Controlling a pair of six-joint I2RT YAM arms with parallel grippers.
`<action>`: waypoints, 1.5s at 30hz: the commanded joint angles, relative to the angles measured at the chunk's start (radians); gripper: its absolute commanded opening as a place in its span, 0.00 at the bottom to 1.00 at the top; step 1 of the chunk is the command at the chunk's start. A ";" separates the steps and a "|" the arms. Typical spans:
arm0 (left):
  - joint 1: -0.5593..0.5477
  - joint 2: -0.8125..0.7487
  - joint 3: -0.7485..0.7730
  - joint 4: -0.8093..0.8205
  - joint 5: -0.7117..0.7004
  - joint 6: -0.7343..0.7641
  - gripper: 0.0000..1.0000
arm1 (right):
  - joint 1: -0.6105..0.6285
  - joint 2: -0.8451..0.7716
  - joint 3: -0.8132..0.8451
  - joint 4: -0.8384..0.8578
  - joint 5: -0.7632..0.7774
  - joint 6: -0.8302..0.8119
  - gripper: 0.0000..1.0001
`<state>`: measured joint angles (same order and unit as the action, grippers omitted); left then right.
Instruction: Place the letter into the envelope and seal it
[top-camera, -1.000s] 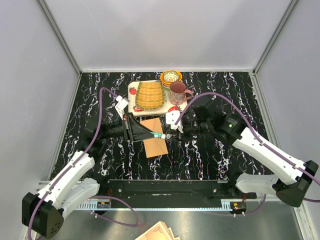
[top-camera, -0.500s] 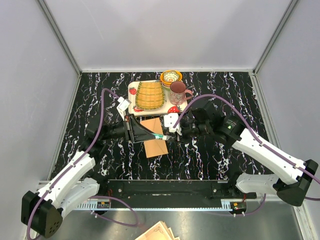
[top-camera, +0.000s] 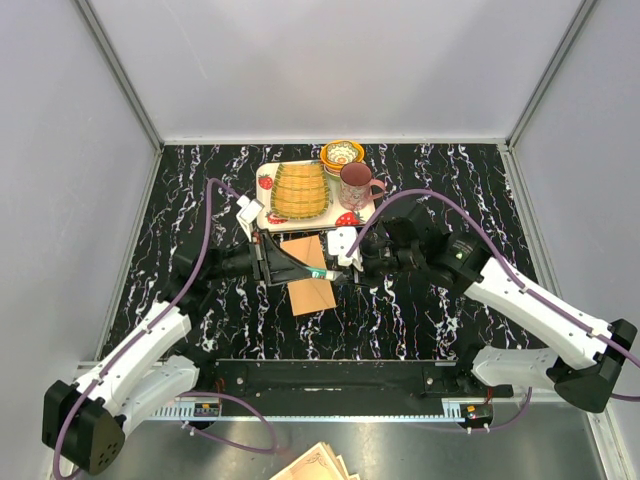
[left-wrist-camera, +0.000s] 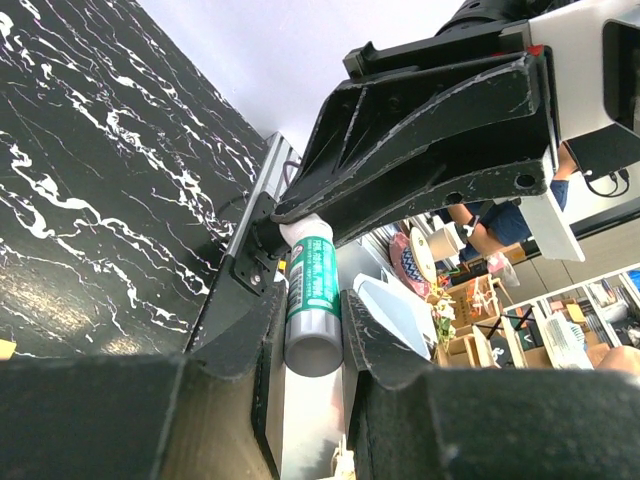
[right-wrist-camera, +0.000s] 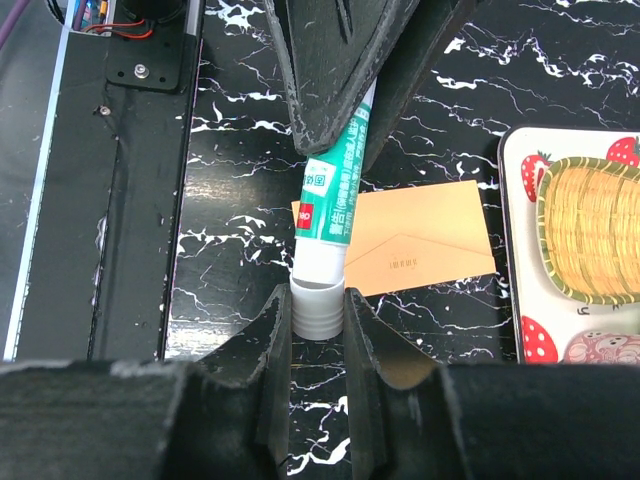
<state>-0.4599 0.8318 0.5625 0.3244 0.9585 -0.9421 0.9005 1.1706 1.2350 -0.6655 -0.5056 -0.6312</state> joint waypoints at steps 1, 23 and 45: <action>-0.003 0.001 0.004 -0.022 -0.032 0.026 0.00 | 0.012 -0.037 0.000 0.049 0.001 -0.015 0.18; -0.042 0.017 0.053 -0.082 -0.103 0.057 0.00 | 0.035 0.029 0.021 0.044 0.042 0.021 0.13; -0.011 -0.036 0.010 -0.022 -0.106 0.006 0.00 | 0.035 -0.072 -0.060 0.132 0.096 0.159 0.13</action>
<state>-0.4820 0.7933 0.5900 0.1951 0.8410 -0.8883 0.9257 1.1412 1.1847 -0.5995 -0.3866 -0.4877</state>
